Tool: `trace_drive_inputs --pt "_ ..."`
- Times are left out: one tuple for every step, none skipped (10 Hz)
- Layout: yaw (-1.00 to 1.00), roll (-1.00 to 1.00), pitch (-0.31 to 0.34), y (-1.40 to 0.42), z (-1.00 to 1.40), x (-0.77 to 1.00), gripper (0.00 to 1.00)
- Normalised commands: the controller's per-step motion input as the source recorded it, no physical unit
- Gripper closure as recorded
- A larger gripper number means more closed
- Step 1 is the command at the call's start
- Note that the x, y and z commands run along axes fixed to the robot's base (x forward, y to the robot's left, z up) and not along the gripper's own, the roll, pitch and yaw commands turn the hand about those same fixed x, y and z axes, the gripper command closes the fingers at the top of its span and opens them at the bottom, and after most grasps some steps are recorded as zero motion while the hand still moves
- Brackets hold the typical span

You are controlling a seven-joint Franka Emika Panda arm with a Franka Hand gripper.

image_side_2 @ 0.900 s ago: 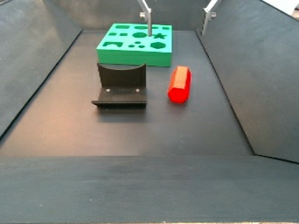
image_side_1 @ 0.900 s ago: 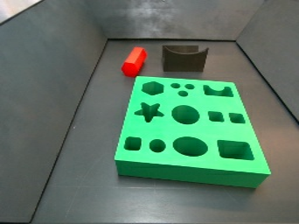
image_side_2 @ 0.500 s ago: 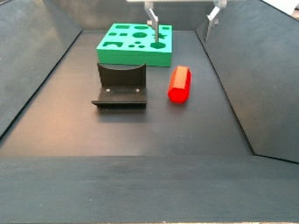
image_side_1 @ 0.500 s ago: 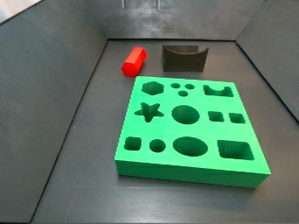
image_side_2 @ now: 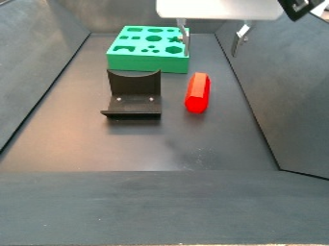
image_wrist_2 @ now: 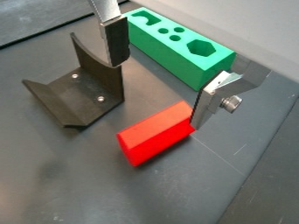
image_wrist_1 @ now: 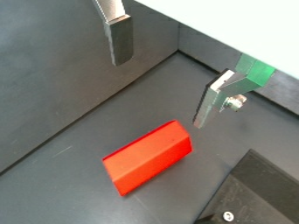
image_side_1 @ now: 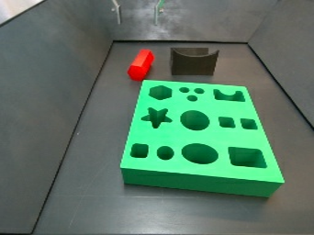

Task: Pick up the hexagon object. Move up. Place the hexagon object on the fixture. Regrasp the hexagon object. Move to above the board. Insert the hexagon object.
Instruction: Pick up the hexagon object.

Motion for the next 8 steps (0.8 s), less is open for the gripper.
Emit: trace_drive_inputs --pt "0.0 -0.13 -0.323 -0.32 -0.32 -0.31 0.0" --pt "-0.02 -0.12 -0.321 -0.36 -0.43 -0.21 0.0" --pt "-0.1 -0.14 -0.367 -0.21 -0.43 -0.38 0.0" --pt "-0.18 -0.15 -0.364 -0.14 -0.4 -0.34 0.0" --pt "0.0 -0.03 -0.041 0.0 0.0 0.0 0.0" --pt "0.0 0.0 0.0 -0.14 -0.16 0.02 0.0" --pt "0.0 0.0 -0.143 -0.39 -0.63 0.18 0.0" --pt "0.0 -0.1 -0.191 -0.26 -0.64 0.15 0.0"
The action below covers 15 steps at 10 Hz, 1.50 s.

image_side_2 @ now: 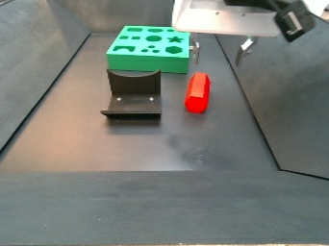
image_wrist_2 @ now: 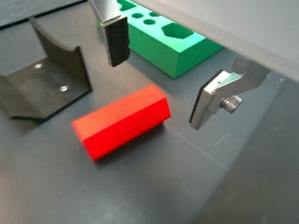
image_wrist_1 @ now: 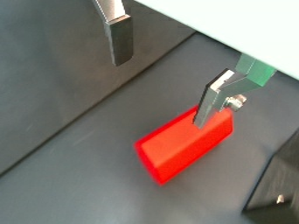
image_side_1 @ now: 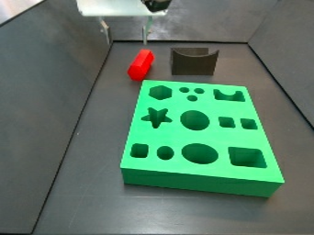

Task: Pick up the hexagon object. Move up. Place the hexagon object on the fixture. Regrasp the hexagon object. Move to above the board. Insert the hexagon object.
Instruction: Pick up the hexagon object.

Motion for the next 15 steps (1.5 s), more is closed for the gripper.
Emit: trace_drive_inputs --pt "0.0 -0.14 -0.197 -0.18 -0.57 0.17 0.0" --pt "0.0 -0.13 -0.194 -0.08 -0.52 0.16 0.0" --pt "0.0 -0.06 -0.149 -0.04 -0.54 0.2 0.0" --pt "-0.03 -0.09 -0.16 -0.03 -0.43 0.11 0.0" --pt "-0.04 -0.1 -0.153 -0.06 -0.36 0.15 0.0" --pt "-0.01 -0.08 -0.16 -0.05 -0.43 0.09 0.0" --pt "0.0 -0.06 -0.157 -0.02 -0.5 0.04 0.0" --pt "-0.03 -0.11 -0.189 -0.02 -0.45 0.0 0.0" --pt "-0.01 -0.11 -0.189 -0.03 -0.44 0.0 0.0" --pt "-0.03 -0.12 -0.194 -0.05 -0.41 0.0 0.0" --pt "-0.01 -0.14 -0.237 -0.11 -0.56 0.08 0.0" --pt "0.0 -0.16 -0.241 -0.05 -0.46 0.0 0.0" --pt "0.0 0.01 0.033 0.0 0.0 0.01 0.0" --pt "0.0 0.01 0.0 0.0 0.0 0.0 0.0" --pt "0.0 0.0 0.0 0.0 0.0 0.0 0.0"
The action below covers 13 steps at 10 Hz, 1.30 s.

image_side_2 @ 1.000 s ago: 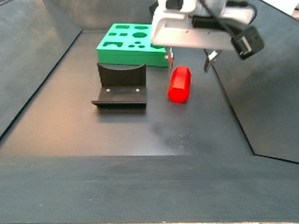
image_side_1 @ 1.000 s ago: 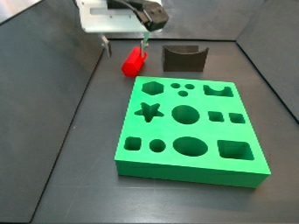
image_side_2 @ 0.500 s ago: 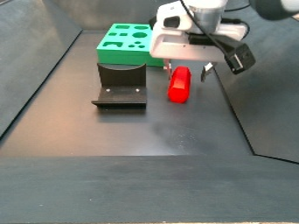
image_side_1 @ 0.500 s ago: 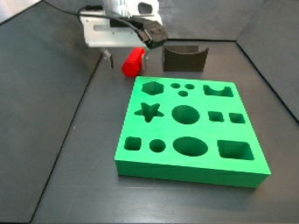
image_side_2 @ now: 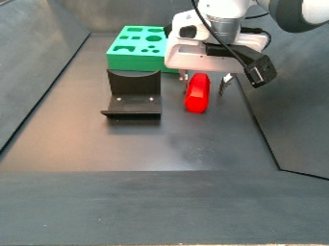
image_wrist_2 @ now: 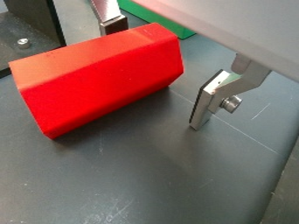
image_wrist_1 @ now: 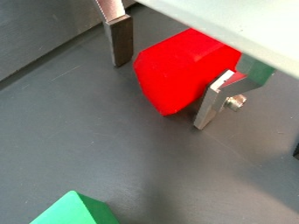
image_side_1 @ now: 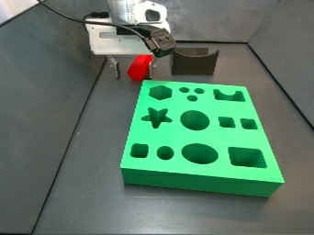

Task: Pick up the hexagon object. Move up. Place the hexagon object on the fixture. Regrasp the hexagon object. Move to above the board. Insert the hexagon object.
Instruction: Pick up the hexagon object, then move up.

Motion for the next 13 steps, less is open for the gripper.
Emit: trace_drive_inputs --pt "0.0 0.0 0.0 0.0 0.0 0.0 1.0" --pt "0.0 0.0 0.0 0.0 0.0 0.0 1.0" --pt "0.0 0.0 0.0 0.0 0.0 0.0 1.0" --pt "0.0 0.0 0.0 0.0 0.0 0.0 1.0" --pt "0.0 0.0 0.0 0.0 0.0 0.0 1.0" --pt "0.0 0.0 0.0 0.0 0.0 0.0 1.0" --pt "0.0 0.0 0.0 0.0 0.0 0.0 1.0" --pt "0.0 0.0 0.0 0.0 0.0 0.0 1.0" --pt "0.0 0.0 0.0 0.0 0.0 0.0 1.0" --pt "0.0 0.0 0.0 0.0 0.0 0.0 1.0" --pt "0.0 0.0 0.0 0.0 0.0 0.0 1.0" --pt "0.0 0.0 0.0 0.0 0.83 0.0 1.0" --pt "-0.01 -0.01 0.045 -0.05 0.77 -0.09 1.0"
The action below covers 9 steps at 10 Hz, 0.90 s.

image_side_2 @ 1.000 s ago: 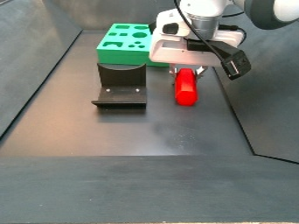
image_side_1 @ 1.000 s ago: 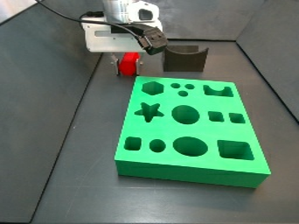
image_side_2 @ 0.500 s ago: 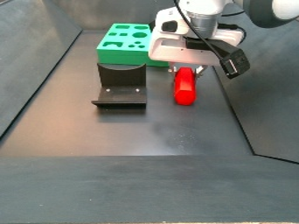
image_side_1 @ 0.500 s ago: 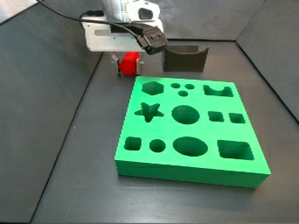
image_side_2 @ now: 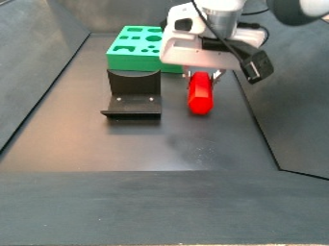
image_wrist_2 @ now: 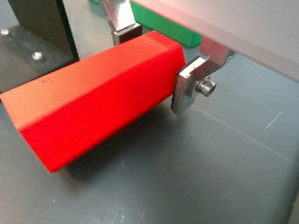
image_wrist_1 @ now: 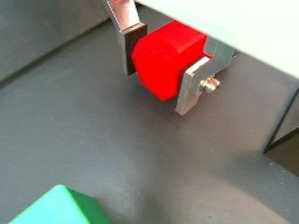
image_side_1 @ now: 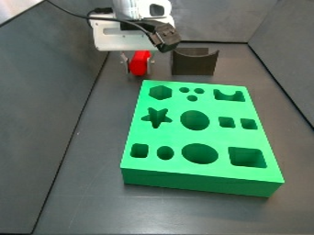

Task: Pick up the hexagon object. Move up. Place the hexagon object on the fixture. Regrasp the hexagon object. Move to above the board. Insert the hexagon object.
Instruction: Move up, then place the hexagon object on the fixture.

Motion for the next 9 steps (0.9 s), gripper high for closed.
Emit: trace_drive_inputs --pt "-0.01 -0.01 0.045 -0.04 0.72 -0.09 1.0" --pt "0.01 -0.03 0.04 -0.02 0.57 -0.05 1.0" --pt "0.01 -0.04 0.042 -0.01 0.44 -0.03 1.0" --pt "0.01 -0.06 0.044 -0.01 0.25 -0.02 1.0" --pt "0.0 0.0 0.0 0.0 1.0 0.0 1.0" --pt "0.0 -0.01 -0.027 0.0 1.0 0.01 1.0" --pt "0.01 -0.02 0.002 0.0 1.0 0.0 1.0" --pt "0.02 -0.04 0.016 0.0 1.0 -0.01 1.0" --pt "0.02 -0.06 0.022 0.0 1.0 -0.01 1.0"
